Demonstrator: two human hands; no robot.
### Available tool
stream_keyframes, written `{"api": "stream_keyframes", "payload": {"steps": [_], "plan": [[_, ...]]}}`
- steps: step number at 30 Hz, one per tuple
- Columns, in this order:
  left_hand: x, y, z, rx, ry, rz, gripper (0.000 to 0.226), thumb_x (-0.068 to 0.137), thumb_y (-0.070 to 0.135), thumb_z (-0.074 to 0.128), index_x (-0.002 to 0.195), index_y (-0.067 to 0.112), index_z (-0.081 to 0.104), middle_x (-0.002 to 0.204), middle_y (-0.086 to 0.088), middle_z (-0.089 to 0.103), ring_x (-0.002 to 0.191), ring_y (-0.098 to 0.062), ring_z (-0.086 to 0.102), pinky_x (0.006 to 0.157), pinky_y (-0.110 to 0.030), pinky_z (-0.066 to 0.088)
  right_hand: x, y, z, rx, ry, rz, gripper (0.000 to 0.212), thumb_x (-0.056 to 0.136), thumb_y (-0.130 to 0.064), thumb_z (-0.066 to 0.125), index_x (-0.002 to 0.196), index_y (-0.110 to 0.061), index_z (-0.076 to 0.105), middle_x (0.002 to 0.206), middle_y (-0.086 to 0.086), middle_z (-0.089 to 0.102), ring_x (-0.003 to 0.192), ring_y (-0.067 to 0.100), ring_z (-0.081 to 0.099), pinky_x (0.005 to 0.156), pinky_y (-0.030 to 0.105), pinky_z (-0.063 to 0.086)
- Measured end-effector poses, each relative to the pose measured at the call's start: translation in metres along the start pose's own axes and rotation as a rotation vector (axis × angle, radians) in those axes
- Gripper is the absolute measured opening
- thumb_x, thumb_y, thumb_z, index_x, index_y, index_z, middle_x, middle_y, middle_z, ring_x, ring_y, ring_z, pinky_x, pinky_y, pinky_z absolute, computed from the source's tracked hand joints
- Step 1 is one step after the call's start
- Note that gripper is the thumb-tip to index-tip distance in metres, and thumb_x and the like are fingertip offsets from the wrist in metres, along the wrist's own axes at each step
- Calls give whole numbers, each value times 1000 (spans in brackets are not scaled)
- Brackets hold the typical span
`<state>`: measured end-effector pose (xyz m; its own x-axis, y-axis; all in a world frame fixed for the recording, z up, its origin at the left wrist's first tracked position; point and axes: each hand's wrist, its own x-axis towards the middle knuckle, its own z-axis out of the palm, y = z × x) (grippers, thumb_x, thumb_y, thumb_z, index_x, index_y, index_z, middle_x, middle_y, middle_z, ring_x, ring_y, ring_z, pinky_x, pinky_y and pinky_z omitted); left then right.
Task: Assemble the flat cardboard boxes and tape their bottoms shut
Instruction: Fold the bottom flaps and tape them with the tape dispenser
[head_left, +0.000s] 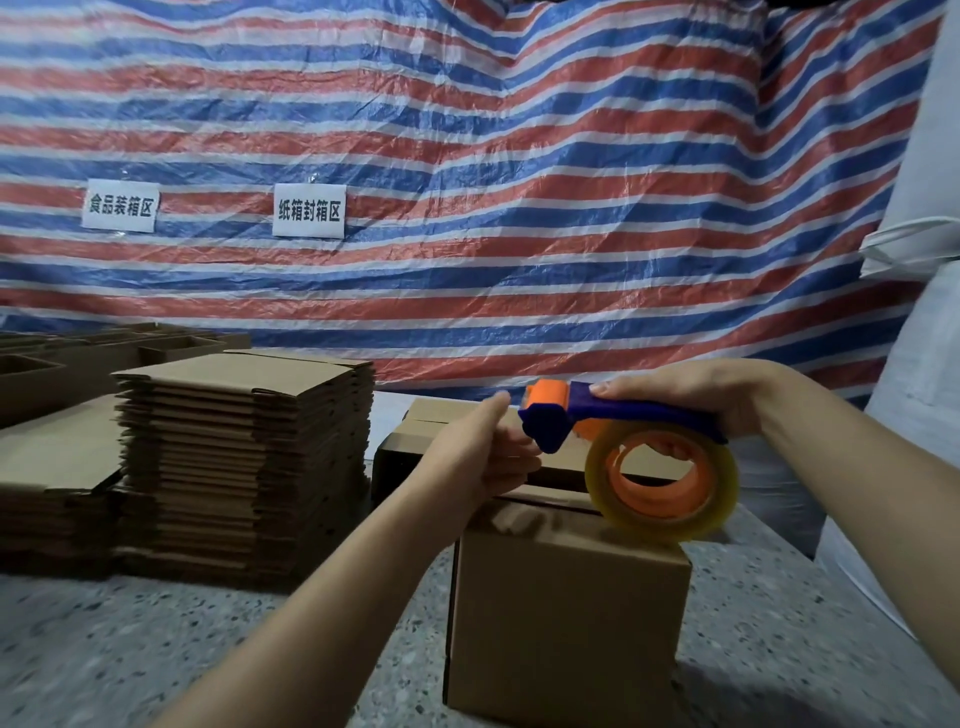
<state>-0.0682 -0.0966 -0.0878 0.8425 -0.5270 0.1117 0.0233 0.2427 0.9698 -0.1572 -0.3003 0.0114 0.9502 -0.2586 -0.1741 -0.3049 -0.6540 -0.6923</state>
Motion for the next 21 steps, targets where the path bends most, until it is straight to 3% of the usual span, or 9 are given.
{"api": "stream_keyframes", "payload": {"steps": [4, 8, 12, 15, 21], "plan": [[0, -3, 5, 42, 0, -5, 21, 93, 17, 50, 88, 6, 68, 79, -7, 76, 78, -18, 74, 76, -31, 54, 1, 1, -1, 8, -3, 11, 83, 48, -71, 78, 101, -8, 71, 76, 7, 74, 54, 12, 64, 49, 23, 52], [3, -3, 8, 43, 39, -19, 16, 92, 20, 57, 89, 9, 69, 78, -5, 75, 74, -14, 73, 74, -29, 50, 2, 0, 0, 3, 2, 19, 85, 46, -71, 78, 101, -7, 71, 76, 7, 74, 53, 12, 64, 48, 23, 52], [4, -9, 9, 64, 116, -16, 11, 89, 13, 57, 87, 9, 68, 74, -2, 75, 81, -15, 72, 85, -36, 51, 3, -2, -1, -2, -1, 30, 86, 45, -71, 79, 102, -7, 71, 77, 7, 74, 53, 12, 64, 49, 23, 52], [6, -11, 13, 52, 208, -7, 14, 91, 11, 52, 82, 10, 63, 75, -5, 66, 76, -17, 64, 78, -36, 53, 4, -5, -2, -48, -33, 39, 89, 47, -73, 77, 108, -8, 70, 79, 7, 74, 56, 11, 65, 51, 24, 53], [15, -7, 5, -258, 402, -147, 20, 96, 7, 38, 79, 7, 49, 66, -8, 44, 57, -16, 46, 66, -41, 62, -2, 5, -21, -114, -41, 102, 87, 56, -71, 77, 115, -8, 67, 87, 9, 74, 63, 14, 66, 56, 25, 54]]}}
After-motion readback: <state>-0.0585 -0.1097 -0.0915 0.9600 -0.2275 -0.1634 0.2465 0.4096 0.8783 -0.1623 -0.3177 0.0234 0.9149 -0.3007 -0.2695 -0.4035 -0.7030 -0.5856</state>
